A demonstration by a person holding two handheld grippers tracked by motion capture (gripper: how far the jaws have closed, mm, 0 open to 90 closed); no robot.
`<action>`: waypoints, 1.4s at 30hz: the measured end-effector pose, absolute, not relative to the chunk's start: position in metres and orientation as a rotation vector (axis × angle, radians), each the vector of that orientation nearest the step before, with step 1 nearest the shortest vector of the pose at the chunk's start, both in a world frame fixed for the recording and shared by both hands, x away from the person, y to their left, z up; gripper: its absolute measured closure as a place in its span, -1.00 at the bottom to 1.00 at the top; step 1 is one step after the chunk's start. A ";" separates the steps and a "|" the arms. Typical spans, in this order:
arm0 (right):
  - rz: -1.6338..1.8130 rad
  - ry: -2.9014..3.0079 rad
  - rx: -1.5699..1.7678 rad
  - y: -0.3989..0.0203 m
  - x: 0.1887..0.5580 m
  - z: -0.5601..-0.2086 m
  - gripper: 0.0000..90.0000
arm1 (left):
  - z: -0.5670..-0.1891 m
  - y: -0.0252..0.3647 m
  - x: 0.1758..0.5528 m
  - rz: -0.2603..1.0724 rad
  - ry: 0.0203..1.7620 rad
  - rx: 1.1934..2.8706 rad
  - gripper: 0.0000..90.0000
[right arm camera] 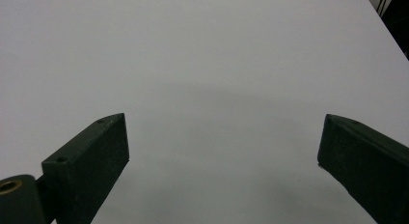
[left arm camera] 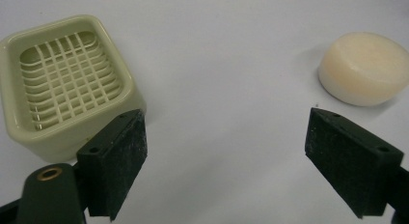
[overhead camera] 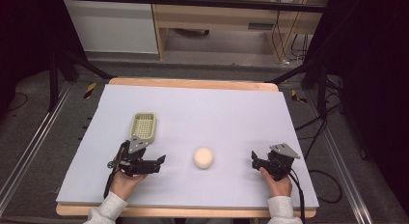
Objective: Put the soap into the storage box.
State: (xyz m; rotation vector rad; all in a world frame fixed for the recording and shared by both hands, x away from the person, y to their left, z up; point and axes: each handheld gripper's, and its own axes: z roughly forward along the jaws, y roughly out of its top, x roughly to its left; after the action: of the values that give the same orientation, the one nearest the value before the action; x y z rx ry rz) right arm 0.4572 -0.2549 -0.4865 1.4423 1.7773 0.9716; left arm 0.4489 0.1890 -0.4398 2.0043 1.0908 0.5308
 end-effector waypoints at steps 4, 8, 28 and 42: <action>0.976 1.777 1.441 -0.255 0.457 -0.487 -0.90 | -0.439 0.183 0.449 0.521 1.076 2.006 -0.68; 0.979 1.777 1.442 -0.256 0.457 -0.487 -0.90 | -0.437 0.178 0.450 0.518 1.064 2.012 -0.68; 0.990 1.774 1.452 -0.256 0.457 -0.486 -0.90 | -0.433 0.147 0.452 0.485 1.006 2.040 -0.68; 0.996 1.774 1.453 -0.257 0.457 -0.486 -0.90 | -0.431 0.129 0.454 0.459 0.979 2.037 -0.69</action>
State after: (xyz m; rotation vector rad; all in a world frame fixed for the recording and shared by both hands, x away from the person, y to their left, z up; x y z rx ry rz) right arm 0.4571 -0.2570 -0.4864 1.4526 1.7740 0.9959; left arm 0.4544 0.1289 -0.4307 2.0369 0.9786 0.4588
